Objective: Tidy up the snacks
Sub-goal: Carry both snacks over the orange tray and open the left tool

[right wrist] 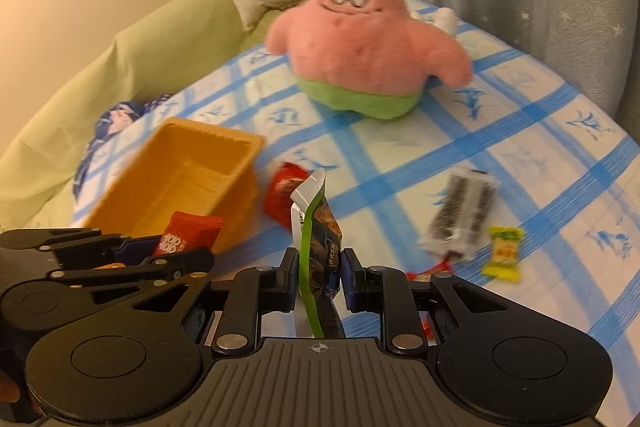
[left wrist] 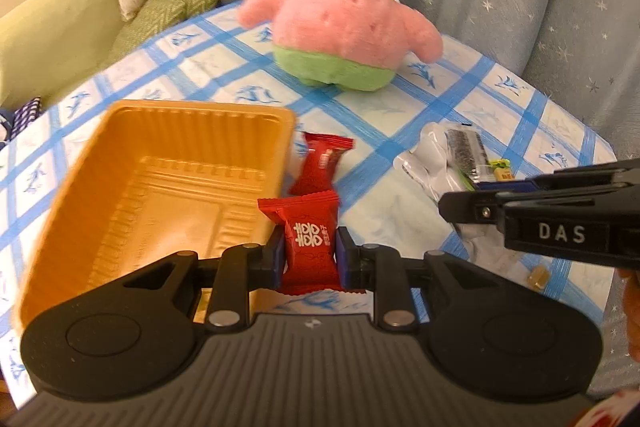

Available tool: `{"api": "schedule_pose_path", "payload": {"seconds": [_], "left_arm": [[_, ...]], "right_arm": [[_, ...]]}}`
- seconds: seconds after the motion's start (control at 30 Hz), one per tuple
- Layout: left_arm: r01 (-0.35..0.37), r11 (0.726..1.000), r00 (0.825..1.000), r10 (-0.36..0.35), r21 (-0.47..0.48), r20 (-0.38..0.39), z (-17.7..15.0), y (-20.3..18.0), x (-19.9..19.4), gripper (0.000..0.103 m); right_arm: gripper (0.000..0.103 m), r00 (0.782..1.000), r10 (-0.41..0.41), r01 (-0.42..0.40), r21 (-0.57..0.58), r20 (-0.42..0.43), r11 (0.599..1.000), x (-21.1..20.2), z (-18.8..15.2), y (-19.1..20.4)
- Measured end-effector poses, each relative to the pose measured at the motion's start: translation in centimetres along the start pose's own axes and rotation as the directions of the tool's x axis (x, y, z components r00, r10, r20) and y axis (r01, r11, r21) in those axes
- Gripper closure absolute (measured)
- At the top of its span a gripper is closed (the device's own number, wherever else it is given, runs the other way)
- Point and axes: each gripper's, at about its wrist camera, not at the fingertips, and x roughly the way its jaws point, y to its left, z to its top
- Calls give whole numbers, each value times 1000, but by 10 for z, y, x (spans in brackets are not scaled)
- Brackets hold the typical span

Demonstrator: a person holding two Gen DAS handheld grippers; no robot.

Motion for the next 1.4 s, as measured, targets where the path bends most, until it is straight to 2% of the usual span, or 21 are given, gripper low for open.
{"api": "schedule_pose_path", "payload": {"seconds": [0.27,0.53,0.83,1.4], "left_arm": [[-54,999,998,54,7,17,-8,53,-26,80],[-87,996,996,86,18,22,-11,108,-26,80],[-66,996,998,67,64,-17,-8,145,-1,80],[-25,991,998,32,128,-56,4,157,42,80]], "right_arm": [[80,996,88,-89,-4,-2,996,4,-5,62],[81,991,136,-136,-11,-13,991,32,-9,120],[81,997,83,-83,18,-7,996,71,-7,147],[81,1000,-27,27,70,-13,997,115,6,147]]}}
